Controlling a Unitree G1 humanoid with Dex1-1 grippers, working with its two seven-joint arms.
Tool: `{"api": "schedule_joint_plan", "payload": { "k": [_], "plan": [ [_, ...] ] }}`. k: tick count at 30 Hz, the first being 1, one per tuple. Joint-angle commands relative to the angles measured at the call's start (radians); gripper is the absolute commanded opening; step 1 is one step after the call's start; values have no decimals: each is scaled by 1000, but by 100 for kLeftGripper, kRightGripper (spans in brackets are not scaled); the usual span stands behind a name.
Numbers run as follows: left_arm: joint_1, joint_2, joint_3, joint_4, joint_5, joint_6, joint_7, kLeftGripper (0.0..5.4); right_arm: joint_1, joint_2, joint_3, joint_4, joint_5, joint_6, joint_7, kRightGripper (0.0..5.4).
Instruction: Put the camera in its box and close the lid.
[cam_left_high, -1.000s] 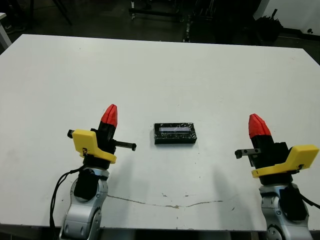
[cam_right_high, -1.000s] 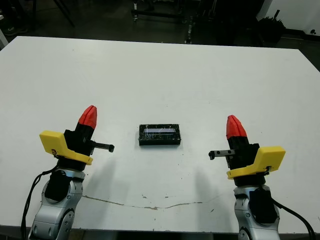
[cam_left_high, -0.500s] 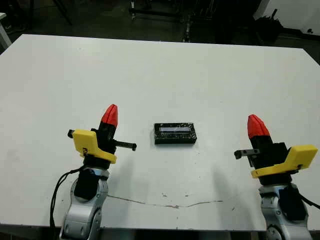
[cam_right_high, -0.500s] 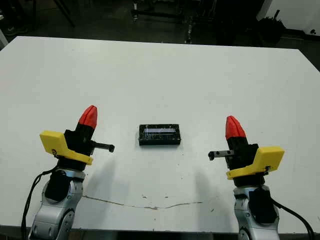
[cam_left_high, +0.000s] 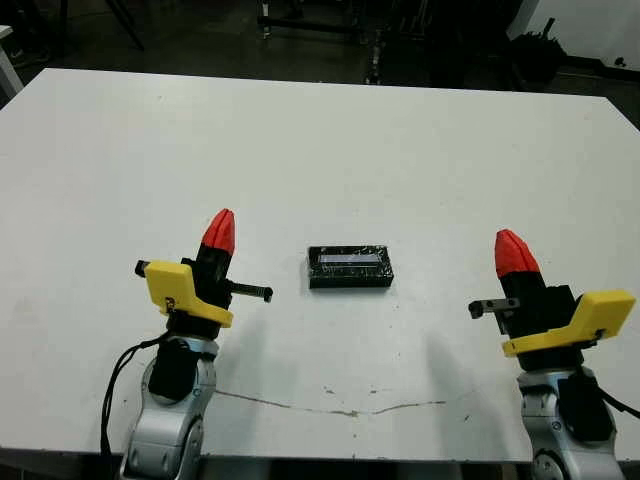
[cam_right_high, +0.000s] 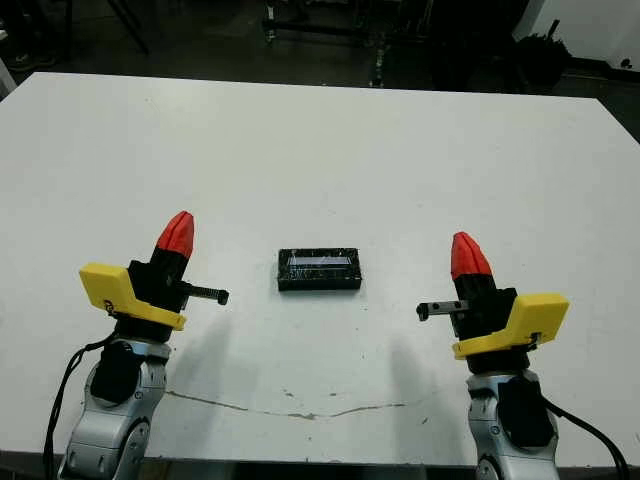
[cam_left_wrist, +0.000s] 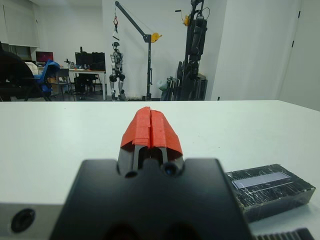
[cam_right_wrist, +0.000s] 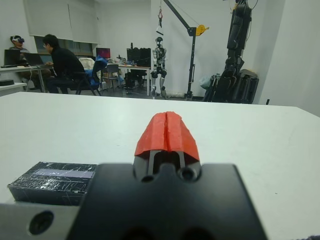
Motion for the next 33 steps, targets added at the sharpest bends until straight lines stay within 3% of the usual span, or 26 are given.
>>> {"api": "schedule_joint_plan", "payload": {
  "k": [1, 24, 33],
  "plan": [
    [-9, 3, 0, 29, 10, -13, -1, 1, -8, -2, -11, 20, 14, -6, 2, 0],
    [-71, -5, 14, 179, 7, -127, -5, 1, -53, -7, -28, 94, 15, -18, 4, 0],
    [-70, -3, 10, 165, 15, -107, 0, 1, -53, -13, -27, 93, 9, -13, 0, 0]
  ]
}}
